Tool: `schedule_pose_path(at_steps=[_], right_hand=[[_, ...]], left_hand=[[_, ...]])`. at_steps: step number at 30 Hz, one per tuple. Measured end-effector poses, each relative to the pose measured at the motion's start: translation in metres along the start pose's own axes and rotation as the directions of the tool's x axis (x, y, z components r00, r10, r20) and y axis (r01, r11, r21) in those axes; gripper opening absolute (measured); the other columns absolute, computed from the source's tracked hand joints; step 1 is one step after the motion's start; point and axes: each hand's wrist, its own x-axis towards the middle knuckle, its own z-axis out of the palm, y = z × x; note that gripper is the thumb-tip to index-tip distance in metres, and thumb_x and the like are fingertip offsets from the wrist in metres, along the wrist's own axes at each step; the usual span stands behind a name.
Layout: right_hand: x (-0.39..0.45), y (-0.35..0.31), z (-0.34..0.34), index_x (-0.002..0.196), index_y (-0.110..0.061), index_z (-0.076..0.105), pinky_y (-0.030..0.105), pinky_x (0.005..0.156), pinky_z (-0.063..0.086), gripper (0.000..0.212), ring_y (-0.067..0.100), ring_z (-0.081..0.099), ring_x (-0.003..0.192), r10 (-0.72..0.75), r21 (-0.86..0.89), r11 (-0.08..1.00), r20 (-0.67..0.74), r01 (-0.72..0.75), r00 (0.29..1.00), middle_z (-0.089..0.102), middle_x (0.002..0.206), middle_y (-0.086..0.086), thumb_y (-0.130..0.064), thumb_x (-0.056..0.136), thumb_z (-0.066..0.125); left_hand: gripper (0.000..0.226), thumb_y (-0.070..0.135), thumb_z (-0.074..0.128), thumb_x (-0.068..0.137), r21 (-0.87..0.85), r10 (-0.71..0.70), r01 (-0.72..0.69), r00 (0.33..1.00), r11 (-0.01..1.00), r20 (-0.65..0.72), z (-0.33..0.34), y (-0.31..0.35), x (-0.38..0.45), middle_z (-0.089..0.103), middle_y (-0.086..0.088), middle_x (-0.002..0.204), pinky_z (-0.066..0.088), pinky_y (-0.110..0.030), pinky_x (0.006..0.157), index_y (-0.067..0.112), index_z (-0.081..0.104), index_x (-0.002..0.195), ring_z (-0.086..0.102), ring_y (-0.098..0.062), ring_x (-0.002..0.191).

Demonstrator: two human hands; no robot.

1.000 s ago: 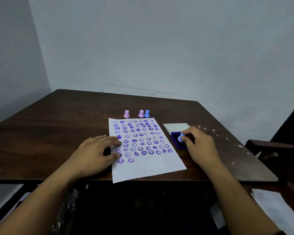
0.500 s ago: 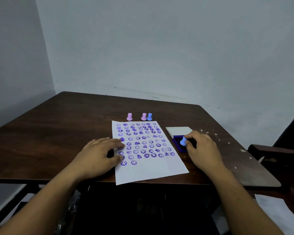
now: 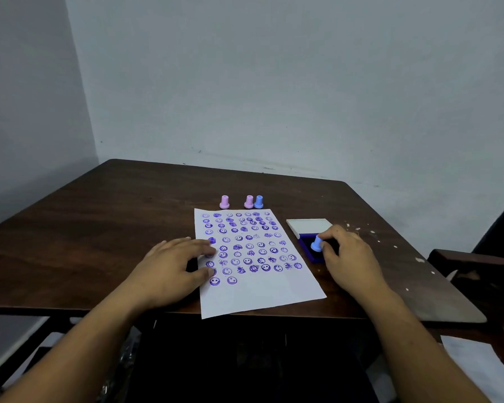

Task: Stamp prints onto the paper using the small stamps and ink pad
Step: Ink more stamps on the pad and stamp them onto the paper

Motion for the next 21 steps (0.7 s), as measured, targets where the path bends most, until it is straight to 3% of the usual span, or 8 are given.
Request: schedule_pose_path(at_steps=[3,12,21], right_hand=[[-0.0006,0.0001,0.0001,0.097,-0.04,0.061,0.048,0.091,0.057,0.02,0.009,0.057,0.09,-0.004,0.001,1.0,-0.006,0.004,1.0,0.052,0.085,-0.028,-0.022,0.102,0.066],[-0.0009,0.0028,0.0039,0.096,-0.036,0.064,0.045,0.088,0.055,0.011,0.01,0.057,0.087,-0.045,-0.002,0.999,-0.037,0.045,0.998,0.051,0.081,-0.034,-0.026,0.1,0.069],[-0.0046,-0.0068,0.0016,0.098,-0.037,0.061,0.045,0.089,0.059,0.013,0.014,0.063,0.095,-0.024,-0.036,0.999,-0.089,0.021,0.996,0.068,0.096,-0.012,-0.028,0.1,0.07]], left_hand=[[0.052,0.068,0.048,0.083,0.0,-0.004,0.004,1.0,1.0,-0.011,0.0011,-0.0003,-0.0002,0.04,0.032,0.149,0.021,-0.045,0.12,0.055,0.051,0.133,0.027,-0.001,0.144],[0.058,0.074,0.042,0.078,-0.001,-0.008,0.008,1.0,1.0,0.003,0.0004,-0.0009,0.0002,0.041,0.032,0.148,0.022,-0.045,0.12,0.055,0.051,0.133,0.027,-0.001,0.144],[0.057,0.072,0.044,0.08,0.006,-0.016,0.016,1.0,1.0,0.008,-0.0002,0.0,0.0004,0.04,0.032,0.149,0.021,-0.046,0.12,0.054,0.051,0.133,0.026,-0.001,0.145]])
